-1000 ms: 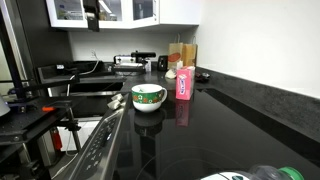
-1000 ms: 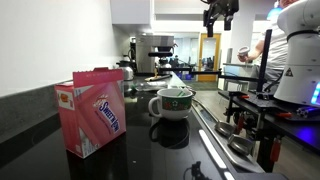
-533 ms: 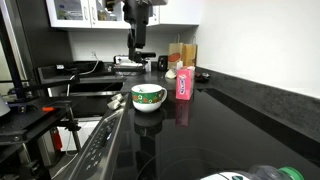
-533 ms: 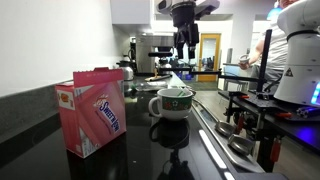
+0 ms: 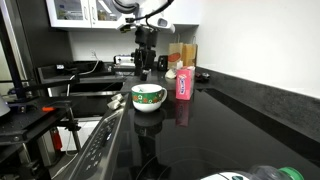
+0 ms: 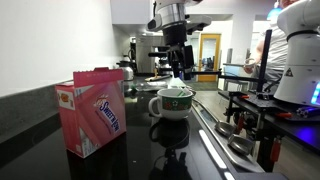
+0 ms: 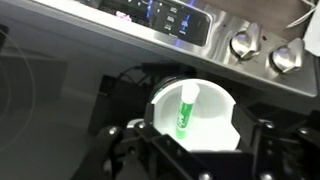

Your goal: Take the green marker out of the white and green mug

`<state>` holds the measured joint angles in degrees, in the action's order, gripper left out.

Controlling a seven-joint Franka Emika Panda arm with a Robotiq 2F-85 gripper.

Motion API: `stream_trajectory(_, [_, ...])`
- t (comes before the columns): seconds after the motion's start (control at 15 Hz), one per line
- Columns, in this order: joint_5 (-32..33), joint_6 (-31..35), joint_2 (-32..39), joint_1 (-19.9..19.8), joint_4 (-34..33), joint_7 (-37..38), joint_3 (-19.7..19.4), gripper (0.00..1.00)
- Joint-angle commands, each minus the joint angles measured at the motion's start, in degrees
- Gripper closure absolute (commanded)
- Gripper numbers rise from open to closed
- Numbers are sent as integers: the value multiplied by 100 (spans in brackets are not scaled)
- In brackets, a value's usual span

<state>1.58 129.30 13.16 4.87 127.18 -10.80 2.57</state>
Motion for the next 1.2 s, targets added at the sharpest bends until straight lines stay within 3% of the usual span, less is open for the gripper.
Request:
stream_trajectory(0.0, [297, -72, 253, 63, -181, 344, 62, 20])
stream_trajectory(0.93, [559, -195, 1000, 200, -647, 763, 48, 30])
stream_trajectory(1.0, [591, -188, 1050, 209, -671, 822, 36, 32])
stream_trajectory(1.07, [606, -180, 1090, 205, -694, 869, 32, 55])
stream_trajectory(1.13, [611, -180, 1115, 203, -716, 899, 28, 57])
